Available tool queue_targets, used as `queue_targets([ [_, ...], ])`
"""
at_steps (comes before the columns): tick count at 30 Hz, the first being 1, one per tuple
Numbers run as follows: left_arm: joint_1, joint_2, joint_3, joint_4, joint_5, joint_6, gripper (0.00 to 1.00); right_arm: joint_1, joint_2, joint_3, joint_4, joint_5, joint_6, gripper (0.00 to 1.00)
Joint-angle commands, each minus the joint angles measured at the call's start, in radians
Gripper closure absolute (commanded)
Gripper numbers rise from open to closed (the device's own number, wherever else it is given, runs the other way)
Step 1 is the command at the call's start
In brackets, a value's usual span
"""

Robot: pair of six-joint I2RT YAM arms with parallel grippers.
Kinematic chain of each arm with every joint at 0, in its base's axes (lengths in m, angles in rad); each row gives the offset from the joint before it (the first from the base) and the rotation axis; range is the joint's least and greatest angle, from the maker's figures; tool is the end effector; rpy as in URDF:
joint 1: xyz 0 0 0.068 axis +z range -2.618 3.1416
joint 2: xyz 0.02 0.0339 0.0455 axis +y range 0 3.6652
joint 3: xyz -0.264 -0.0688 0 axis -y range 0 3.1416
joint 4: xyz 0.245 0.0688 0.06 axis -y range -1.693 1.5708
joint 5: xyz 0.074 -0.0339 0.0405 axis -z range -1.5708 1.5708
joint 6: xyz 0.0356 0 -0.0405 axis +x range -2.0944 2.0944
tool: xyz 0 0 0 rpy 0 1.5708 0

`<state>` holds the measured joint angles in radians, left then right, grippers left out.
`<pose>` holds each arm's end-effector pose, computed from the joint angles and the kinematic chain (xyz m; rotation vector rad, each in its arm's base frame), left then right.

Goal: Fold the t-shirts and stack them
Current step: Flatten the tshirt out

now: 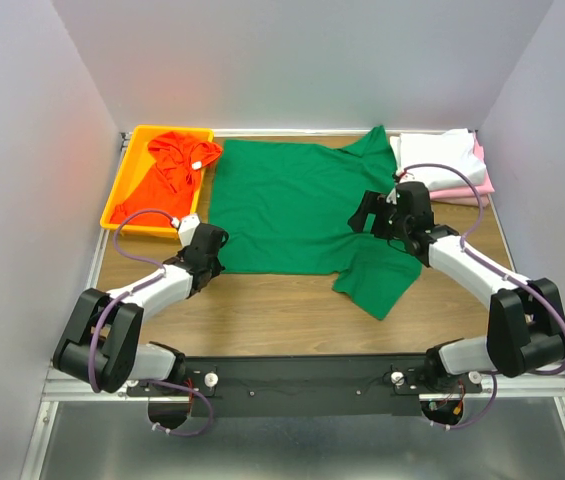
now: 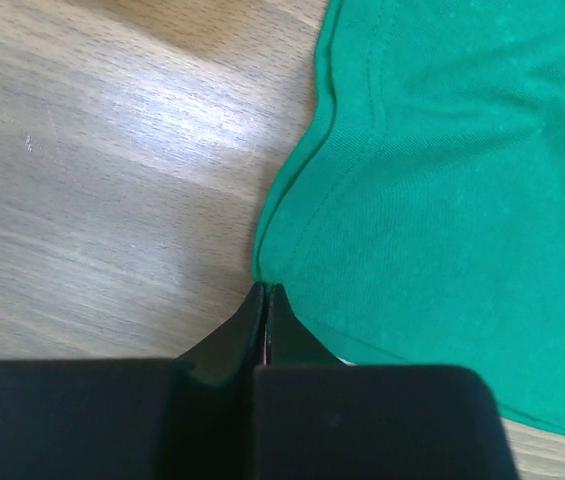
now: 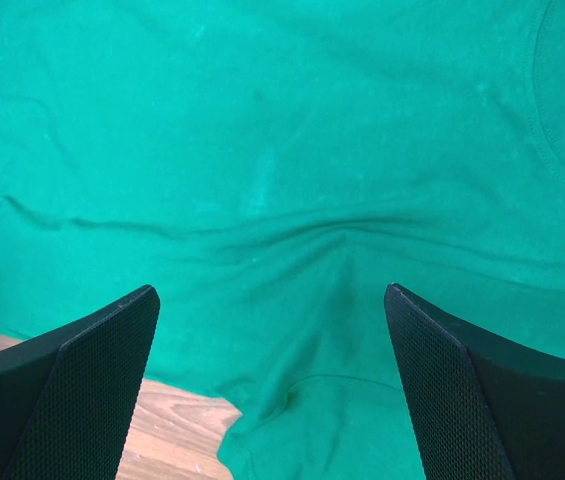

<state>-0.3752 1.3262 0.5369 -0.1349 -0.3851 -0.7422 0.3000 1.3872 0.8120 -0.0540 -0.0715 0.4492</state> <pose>0.2242 -0.0739 0.1526 -0.5917 2.3296 -0.0295 0.2845 0.0907 0.2257 0.1264 2.2393 0.4923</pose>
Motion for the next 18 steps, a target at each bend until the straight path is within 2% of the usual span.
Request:
queue_targets([
  [1,-0.002,0.01,0.009,0.0,0.006,0.023,1.0,0.005,-0.028,-0.03,-0.013,-0.06,-0.024,0.0],
  [5,-0.002,-0.005,-0.003,0.024,0.025,0.044,1.0,0.005,-0.028,-0.071,-0.038,-0.129,-0.007,0.0],
  [9,-0.002,-0.05,-0.02,0.052,0.04,0.069,1.0,0.007,-0.049,-0.111,-0.179,-0.132,-0.006,0.03],
  [13,-0.002,-0.091,-0.025,0.075,0.046,0.102,1.0,0.024,-0.144,-0.155,-0.308,-0.074,0.025,0.04],
  [18,-0.001,-0.102,-0.032,0.103,0.051,0.135,1.0,0.053,-0.287,-0.186,-0.472,-0.039,0.117,0.11],
])
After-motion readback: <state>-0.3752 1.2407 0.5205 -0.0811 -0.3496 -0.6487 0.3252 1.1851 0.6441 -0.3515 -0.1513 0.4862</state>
